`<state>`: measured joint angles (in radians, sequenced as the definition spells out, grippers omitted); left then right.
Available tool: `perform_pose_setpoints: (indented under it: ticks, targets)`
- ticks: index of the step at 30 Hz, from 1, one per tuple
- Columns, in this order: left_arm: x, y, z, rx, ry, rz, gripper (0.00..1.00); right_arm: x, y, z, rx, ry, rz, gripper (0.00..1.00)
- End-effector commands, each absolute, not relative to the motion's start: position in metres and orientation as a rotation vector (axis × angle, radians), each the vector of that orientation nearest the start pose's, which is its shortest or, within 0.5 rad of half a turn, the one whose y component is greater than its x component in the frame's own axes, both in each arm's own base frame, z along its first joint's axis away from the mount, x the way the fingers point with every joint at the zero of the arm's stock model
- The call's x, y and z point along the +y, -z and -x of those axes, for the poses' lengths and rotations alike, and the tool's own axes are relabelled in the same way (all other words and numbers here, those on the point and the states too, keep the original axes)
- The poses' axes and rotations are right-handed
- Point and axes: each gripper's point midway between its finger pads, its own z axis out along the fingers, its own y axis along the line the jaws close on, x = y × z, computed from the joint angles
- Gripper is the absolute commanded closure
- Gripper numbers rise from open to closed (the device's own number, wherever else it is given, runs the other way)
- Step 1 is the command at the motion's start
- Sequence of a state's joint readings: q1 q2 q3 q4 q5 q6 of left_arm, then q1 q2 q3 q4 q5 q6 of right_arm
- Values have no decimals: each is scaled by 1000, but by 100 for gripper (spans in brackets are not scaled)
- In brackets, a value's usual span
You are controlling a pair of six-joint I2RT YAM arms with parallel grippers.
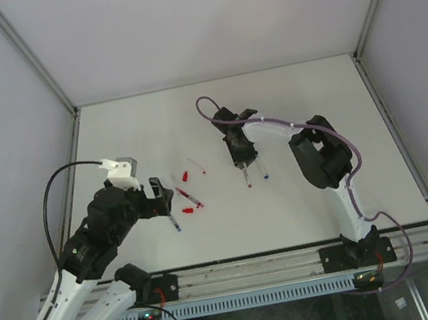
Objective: Insert the pens into the pen caps
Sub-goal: Place the pen at the center of the board.
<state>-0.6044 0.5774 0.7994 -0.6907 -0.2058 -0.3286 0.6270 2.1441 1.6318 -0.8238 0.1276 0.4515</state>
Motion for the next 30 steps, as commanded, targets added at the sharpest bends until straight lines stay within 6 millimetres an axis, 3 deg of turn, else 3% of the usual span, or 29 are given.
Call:
perform_pose_setpoints:
  ticks: [1, 5, 10, 13, 18, 25, 30]
  targets:
    - [-113, -222, -206, 2027, 376, -163, 0, 257, -50, -365, 2763, -107, 230, 74]
    - [-112, -223, -206, 2024, 372, -154, 0, 263, -85, -366, 2676, -209, 239, 70]
    - [-108, -224, -206, 2013, 361, -131, 0, 269, -122, -365, 2564, -231, 330, 53]
    - [-104, -227, -205, 1994, 353, -109, 0, 278, -134, -361, 2504, -243, 398, 43]
    - [-92, -238, -203, 1933, 342, -46, 0, 312, -141, -345, 2447, -373, 492, 29]
    - [-69, -260, -195, 1806, 335, 59, 0, 372, -142, -314, 2390, -562, 607, 19]
    - [-57, -265, -192, 1774, 309, 115, 0, 398, -147, -303, 2343, -659, 576, 17]
